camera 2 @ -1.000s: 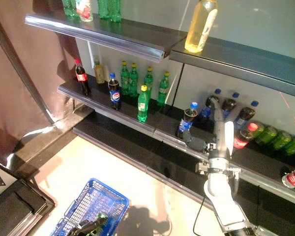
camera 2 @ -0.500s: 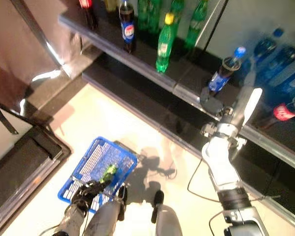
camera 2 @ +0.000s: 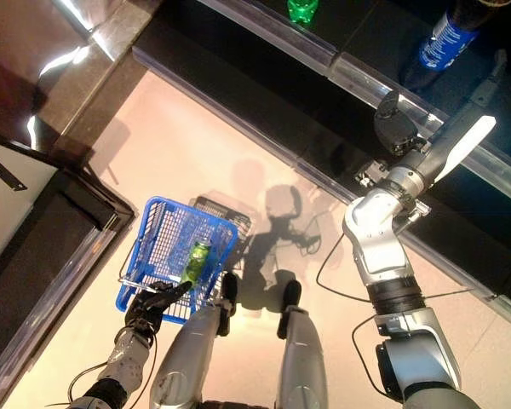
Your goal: Pick up the drink and place into the basket.
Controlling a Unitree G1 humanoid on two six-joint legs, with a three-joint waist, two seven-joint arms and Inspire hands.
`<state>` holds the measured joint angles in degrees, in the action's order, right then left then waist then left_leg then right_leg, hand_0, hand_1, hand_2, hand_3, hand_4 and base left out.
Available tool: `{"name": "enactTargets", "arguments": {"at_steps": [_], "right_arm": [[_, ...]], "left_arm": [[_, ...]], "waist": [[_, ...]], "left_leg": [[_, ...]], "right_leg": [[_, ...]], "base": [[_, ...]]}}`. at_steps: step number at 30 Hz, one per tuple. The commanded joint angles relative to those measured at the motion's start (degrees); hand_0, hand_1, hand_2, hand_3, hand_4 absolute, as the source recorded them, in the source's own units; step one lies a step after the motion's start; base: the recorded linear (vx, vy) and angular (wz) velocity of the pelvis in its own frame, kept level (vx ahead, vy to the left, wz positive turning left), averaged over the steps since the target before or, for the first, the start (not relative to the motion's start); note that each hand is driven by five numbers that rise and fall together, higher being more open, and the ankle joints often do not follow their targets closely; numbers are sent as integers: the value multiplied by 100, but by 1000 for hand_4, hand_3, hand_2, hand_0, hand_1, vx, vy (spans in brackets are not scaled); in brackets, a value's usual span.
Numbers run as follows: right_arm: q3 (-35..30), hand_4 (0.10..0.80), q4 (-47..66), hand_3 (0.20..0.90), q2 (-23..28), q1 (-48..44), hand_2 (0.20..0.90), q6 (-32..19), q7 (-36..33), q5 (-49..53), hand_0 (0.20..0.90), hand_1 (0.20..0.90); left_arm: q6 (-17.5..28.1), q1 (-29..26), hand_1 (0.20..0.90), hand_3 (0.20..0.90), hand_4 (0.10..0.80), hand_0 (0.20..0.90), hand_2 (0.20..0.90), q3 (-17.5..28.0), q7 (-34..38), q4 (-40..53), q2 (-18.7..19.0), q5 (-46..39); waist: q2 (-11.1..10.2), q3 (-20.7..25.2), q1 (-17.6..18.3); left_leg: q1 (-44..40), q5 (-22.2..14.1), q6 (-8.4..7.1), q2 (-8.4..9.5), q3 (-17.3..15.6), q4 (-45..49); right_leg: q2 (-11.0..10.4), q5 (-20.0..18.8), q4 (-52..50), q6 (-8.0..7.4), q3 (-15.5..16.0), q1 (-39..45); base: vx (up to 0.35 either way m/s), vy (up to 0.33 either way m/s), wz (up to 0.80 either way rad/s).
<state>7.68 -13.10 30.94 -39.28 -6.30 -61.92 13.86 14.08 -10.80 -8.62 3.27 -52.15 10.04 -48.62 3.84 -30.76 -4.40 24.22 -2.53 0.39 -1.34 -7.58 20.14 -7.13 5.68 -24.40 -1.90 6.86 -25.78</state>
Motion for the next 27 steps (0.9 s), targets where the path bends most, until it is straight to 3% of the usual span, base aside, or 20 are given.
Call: {"name": "enactTargets", "arguments": {"at_steps": [1, 17, 27], "right_arm": [[-310, 800, 684, 900, 313, -779, 900, -301, -265, -38, 900, 900], [-140, 800, 218, 900, 631, -1695, 900, -84, 688, 799, 900, 900], [172, 800, -817, 900, 1004, -2641, 900, -91, 1082, 2038, 900, 900]], "left_arm": [[76, 608, 300, 200, 100, 300, 300, -375, 59, 228, 145, 23], [-51, 603, 300, 200, 100, 300, 300, -540, 54, 446, 223, -1], [-135, 601, 300, 200, 100, 300, 300, -657, 80, 602, 425, -68]], "waist": [[-11, 96, 104], [59, 96, 5], [104, 96, -153]], "left_leg": [[300, -153, -92, 192, 285, 502], [521, -82, -101, 230, 386, 449], [614, 31, -93, 270, 485, 247]], "right_leg": [[12, -214, 217, 24, 215, 79], [12, -231, 197, 55, 181, -202], [22, -250, 220, 58, 249, -352]], "base": [[28, 1, -8], [38, -30, -5], [25, -31, -4]]}}
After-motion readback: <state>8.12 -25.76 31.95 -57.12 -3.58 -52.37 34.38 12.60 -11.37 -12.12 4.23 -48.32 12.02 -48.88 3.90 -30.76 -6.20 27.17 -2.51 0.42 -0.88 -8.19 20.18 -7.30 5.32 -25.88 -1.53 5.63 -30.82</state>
